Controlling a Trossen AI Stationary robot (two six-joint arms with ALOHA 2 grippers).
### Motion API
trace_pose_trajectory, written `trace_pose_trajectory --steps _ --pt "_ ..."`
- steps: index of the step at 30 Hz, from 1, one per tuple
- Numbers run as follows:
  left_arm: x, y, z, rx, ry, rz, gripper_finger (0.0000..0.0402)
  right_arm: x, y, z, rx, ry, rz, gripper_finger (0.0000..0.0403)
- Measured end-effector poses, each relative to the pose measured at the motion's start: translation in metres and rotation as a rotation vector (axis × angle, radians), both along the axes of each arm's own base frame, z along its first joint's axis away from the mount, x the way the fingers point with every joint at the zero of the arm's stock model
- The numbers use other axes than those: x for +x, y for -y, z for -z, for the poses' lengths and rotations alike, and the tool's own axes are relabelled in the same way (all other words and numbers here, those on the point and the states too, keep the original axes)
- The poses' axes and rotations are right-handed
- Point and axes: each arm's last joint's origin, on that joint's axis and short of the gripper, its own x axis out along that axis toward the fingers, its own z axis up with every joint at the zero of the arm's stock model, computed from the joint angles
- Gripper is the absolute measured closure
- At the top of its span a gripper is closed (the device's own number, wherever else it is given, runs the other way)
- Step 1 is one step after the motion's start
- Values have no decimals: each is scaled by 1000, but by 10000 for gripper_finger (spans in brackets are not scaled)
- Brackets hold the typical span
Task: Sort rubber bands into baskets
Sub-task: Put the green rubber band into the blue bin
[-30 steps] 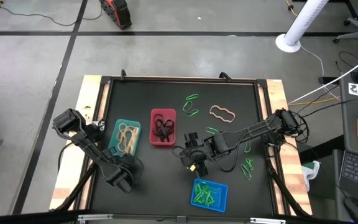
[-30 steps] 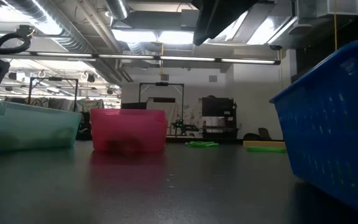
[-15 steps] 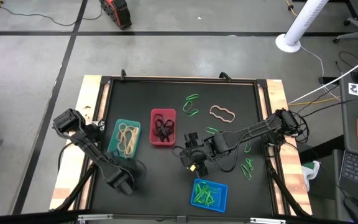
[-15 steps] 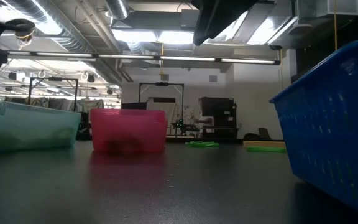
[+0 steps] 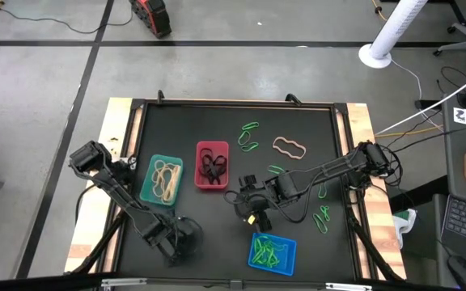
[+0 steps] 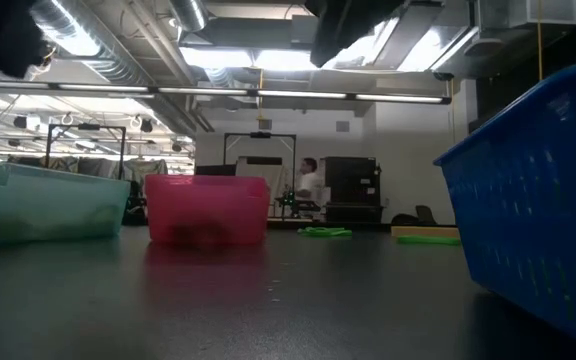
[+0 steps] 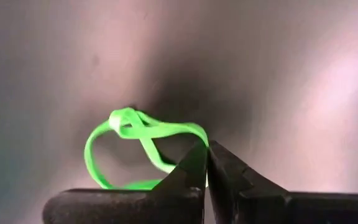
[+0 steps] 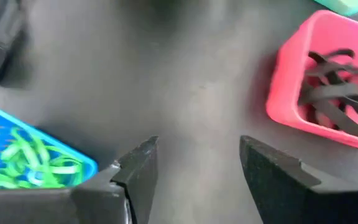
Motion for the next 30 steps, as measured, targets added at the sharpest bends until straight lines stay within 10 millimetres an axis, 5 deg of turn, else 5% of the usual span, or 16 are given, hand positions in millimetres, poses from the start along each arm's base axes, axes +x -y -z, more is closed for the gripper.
trace_pose_trajectory --steps 30 --pt "46 -37 -4 45 181 27 386 3 -3 -2 58 33 -26 182"
